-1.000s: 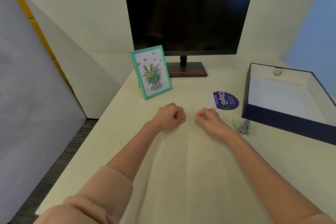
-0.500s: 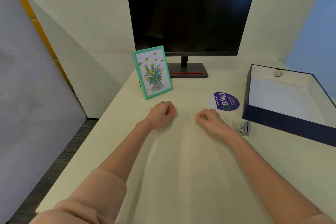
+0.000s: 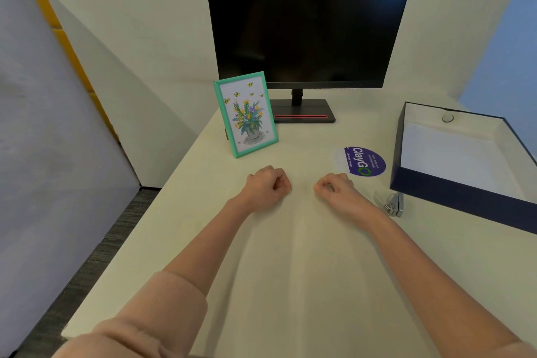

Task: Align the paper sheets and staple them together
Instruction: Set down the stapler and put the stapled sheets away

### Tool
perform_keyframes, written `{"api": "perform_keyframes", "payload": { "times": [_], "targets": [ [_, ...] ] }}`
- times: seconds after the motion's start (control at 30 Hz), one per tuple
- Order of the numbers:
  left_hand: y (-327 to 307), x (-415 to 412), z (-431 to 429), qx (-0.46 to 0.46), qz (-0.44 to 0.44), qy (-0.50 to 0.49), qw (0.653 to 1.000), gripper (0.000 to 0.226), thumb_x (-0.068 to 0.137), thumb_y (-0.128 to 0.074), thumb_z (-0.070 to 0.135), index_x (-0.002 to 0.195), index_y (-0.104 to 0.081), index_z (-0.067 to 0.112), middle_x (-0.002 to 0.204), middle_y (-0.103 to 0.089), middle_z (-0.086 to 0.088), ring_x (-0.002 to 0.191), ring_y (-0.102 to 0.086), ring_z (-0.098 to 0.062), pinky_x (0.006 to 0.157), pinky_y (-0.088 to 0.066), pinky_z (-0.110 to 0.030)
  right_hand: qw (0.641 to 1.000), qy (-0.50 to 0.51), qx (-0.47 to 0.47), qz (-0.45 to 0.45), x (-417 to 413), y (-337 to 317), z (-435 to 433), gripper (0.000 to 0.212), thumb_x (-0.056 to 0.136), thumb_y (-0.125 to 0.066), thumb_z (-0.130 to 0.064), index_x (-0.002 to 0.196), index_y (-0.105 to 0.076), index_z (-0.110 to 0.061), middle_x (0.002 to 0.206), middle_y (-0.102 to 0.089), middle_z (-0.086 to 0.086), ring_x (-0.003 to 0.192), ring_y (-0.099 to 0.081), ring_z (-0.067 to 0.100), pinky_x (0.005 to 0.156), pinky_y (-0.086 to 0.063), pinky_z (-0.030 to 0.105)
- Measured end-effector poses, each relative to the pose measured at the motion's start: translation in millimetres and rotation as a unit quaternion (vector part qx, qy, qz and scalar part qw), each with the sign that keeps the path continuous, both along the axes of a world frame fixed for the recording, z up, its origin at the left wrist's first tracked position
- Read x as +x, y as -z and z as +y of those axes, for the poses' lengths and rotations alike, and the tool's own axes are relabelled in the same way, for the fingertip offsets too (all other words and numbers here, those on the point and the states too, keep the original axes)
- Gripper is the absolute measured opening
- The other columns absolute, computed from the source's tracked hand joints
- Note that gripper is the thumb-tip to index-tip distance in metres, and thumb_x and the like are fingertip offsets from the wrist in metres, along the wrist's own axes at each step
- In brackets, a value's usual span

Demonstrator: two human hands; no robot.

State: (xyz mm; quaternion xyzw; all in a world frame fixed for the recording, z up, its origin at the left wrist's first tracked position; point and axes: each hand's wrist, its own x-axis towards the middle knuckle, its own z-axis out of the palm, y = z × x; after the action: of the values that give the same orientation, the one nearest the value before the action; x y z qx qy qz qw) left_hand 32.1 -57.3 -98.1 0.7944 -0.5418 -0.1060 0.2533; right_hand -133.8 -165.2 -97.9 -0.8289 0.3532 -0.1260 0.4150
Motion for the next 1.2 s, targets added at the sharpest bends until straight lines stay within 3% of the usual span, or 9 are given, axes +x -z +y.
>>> {"api": "perform_keyframes", "payload": {
  "times": [0.1,0.37,0.57,0.77,0.9,0.97,1.07,1.2],
  "targets": [
    [1.6,0.2,-1.0,0.007,-0.023,0.001,1.000,0.005,0.083,-0.058,0.020,0.085,-0.062,0.023,0.077,-0.054,0.010,0.086,-0.041,-0.010,0.082,-0.038,-0.035,1.000,0.000,0.000,0.000,0.1,-0.1,0.6,0.020,0.095,-0.050,-0.030,0.108,-0.058,-0.017,0.117,-0.037,0.000,0.123,-0.033,0.018,0.104,-0.029,0.030],
    [-6.2,1.1,-3.6,0.002,-0.041,0.019,0.999,0.004,0.078,-0.065,0.024,0.081,-0.067,0.026,0.075,-0.045,0.013,0.074,-0.049,-0.012,0.086,-0.048,-0.038,1.000,-0.005,-0.007,0.000,0.3,0.4,0.1,0.016,0.095,-0.050,-0.029,0.105,-0.058,-0.019,0.114,-0.037,0.000,0.121,-0.035,0.019,0.104,-0.029,0.030],
    [-18.8,-2.8,-5.9,0.054,-0.102,0.060,0.991,0.008,0.083,-0.059,0.020,0.088,-0.063,0.026,0.089,-0.045,0.006,0.078,-0.045,-0.012,0.081,-0.033,-0.031,1.000,-0.003,-0.006,-0.001,0.7,0.8,0.4,0.016,0.094,-0.050,-0.028,0.104,-0.058,-0.018,0.115,-0.038,0.000,0.121,-0.034,0.019,0.104,-0.030,0.030],
    [-15.5,-3.1,-8.9,0.112,-0.134,0.073,0.982,0.013,0.091,-0.046,0.023,0.100,-0.056,0.020,0.098,-0.048,-0.002,0.091,-0.040,-0.018,0.081,-0.030,-0.033,1.000,-0.005,-0.001,0.003,0.3,0.4,-1.0,0.016,0.095,-0.050,-0.030,0.104,-0.057,-0.019,0.116,-0.038,0.000,0.122,-0.034,0.018,0.105,-0.030,0.031],
    [-7.4,4.1,-4.5,0.075,-0.036,0.034,0.996,0.007,0.089,-0.045,0.022,0.083,-0.047,0.023,0.091,-0.050,-0.004,0.093,-0.046,-0.026,0.084,-0.040,-0.038,1.000,-0.003,0.005,0.000,0.4,-0.2,-1.9,0.012,0.095,-0.049,-0.030,0.102,-0.056,-0.022,0.115,-0.038,0.000,0.122,-0.034,0.018,0.106,-0.030,0.031],
    [-7.6,10.5,3.7,0.005,0.043,-0.001,0.999,0.013,0.088,-0.047,0.017,0.077,-0.046,0.023,0.085,-0.053,-0.004,0.081,-0.048,-0.023,0.074,-0.041,-0.032,1.000,0.001,0.014,-0.001,0.4,-1.0,-2.7,0.014,0.096,-0.049,-0.030,0.103,-0.056,-0.021,0.116,-0.038,0.000,0.122,-0.035,0.017,0.106,-0.030,0.031],
    [-10.6,18.5,20.6,-0.073,0.159,-0.066,0.982,0.004,0.092,-0.050,0.013,0.088,-0.052,0.014,0.081,-0.052,-0.001,0.069,-0.043,-0.013,0.065,-0.037,-0.023,0.999,0.014,0.028,-0.015,0.6,-2.5,-2.7,0.013,0.095,-0.050,-0.030,0.101,-0.056,-0.020,0.120,-0.041,0.002,0.121,-0.039,0.018,0.104,-0.034,0.031],
    [-11.8,23.5,38.3,-0.144,0.244,-0.127,0.951,0.009,0.094,-0.052,0.017,0.085,-0.051,0.020,0.076,-0.047,0.006,0.066,-0.041,-0.010,0.059,-0.036,-0.018,0.997,0.034,0.050,-0.046,1.8,-9.4,-1.3,0.011,0.096,-0.050,-0.027,0.097,-0.055,-0.017,0.117,-0.051,0.003,0.105,-0.049,0.015,0.087,-0.037,0.026]
  ]
}}
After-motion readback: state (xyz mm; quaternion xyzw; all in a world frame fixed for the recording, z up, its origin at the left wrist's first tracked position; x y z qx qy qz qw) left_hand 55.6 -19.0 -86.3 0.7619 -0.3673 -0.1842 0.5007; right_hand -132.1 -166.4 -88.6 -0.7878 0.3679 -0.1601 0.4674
